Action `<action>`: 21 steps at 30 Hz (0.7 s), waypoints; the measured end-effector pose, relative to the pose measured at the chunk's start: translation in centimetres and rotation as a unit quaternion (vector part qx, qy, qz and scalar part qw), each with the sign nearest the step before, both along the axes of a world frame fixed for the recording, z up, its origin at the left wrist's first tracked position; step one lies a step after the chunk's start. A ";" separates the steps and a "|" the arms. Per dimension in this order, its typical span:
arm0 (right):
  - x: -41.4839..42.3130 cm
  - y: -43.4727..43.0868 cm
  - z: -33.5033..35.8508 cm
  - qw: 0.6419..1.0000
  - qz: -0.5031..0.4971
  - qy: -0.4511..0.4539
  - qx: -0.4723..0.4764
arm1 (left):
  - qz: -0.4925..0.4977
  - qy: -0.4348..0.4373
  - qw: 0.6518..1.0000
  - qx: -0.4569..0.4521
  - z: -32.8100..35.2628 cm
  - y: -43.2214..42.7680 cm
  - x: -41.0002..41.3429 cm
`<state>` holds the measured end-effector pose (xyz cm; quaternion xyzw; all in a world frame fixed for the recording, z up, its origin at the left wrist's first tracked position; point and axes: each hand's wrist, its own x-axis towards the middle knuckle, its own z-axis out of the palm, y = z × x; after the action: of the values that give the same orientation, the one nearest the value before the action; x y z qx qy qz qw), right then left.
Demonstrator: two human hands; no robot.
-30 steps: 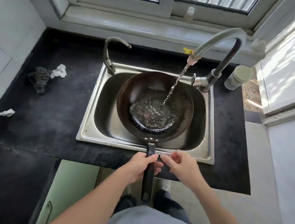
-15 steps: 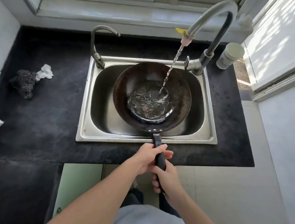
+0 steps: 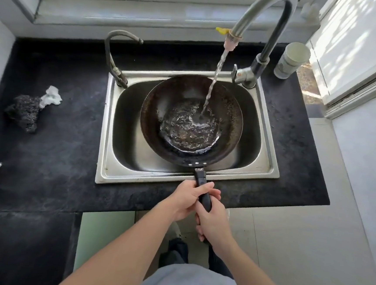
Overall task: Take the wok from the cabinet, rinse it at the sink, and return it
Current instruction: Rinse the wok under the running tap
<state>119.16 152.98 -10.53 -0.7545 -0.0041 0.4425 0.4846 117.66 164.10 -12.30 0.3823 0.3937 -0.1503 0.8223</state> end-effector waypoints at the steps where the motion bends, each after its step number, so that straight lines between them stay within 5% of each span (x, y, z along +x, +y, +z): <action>1: 0.0 0.0 -0.1 1.000 -0.001 -0.010 0.003 | 0.002 0.001 1.000 0.005 0.0 -0.1 0.0; 8: 0.3 0.0 -0.7 1.000 0.013 -0.013 0.019 | 0.070 0.020 0.997 0.006 -0.5 -0.6 0.3; 13: 1.2 0.1 0.1 0.995 -0.004 0.094 0.017 | 0.036 0.020 0.999 0.010 -0.5 -0.5 0.2; 21: 0.2 -0.6 -1.9 0.999 0.018 -0.037 -0.006 | 0.046 0.004 0.998 0.034 -0.4 -1.3 0.1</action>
<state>119.40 152.38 -12.44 -0.7730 -0.0328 0.4235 0.4712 117.78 162.82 -12.70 0.3909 0.4192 -0.1004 0.8133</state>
